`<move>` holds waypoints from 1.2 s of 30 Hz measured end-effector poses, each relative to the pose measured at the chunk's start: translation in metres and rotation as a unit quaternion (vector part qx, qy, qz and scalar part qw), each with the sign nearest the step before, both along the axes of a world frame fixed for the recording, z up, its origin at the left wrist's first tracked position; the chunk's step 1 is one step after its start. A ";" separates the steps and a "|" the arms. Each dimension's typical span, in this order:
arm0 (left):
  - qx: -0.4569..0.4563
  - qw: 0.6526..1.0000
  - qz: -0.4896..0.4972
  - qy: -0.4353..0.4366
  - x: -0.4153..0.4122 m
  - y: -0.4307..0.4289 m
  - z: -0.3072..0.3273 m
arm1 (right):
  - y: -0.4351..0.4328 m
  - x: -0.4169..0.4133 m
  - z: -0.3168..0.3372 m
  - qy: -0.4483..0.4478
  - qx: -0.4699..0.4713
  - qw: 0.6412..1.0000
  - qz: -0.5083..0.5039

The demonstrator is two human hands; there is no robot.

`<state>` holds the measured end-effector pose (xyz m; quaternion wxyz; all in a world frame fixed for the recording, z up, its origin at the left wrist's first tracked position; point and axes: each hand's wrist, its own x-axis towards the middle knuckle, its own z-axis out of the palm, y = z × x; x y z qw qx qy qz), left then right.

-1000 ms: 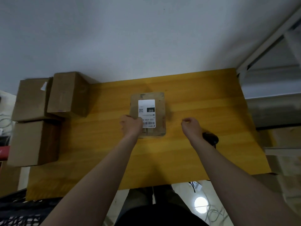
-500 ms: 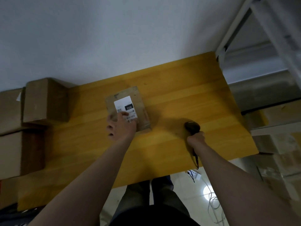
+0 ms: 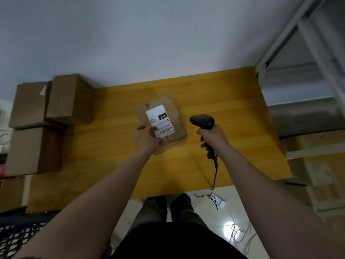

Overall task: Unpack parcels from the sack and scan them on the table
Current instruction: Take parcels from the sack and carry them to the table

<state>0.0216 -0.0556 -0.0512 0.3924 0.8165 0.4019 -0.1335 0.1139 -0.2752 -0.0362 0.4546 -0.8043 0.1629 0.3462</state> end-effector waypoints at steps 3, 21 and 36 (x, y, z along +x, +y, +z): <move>-0.048 0.999 -0.006 -0.018 -0.007 0.007 0.009 | 0.026 -0.010 0.026 0.013 -0.023 0.993 0.114; -0.155 0.986 0.048 -0.026 -0.044 0.050 0.036 | 0.089 -0.036 0.079 0.038 -0.074 0.981 0.174; -0.180 0.979 0.037 -0.089 -0.003 0.027 0.043 | 0.049 -0.015 0.045 -0.020 -0.095 0.992 0.077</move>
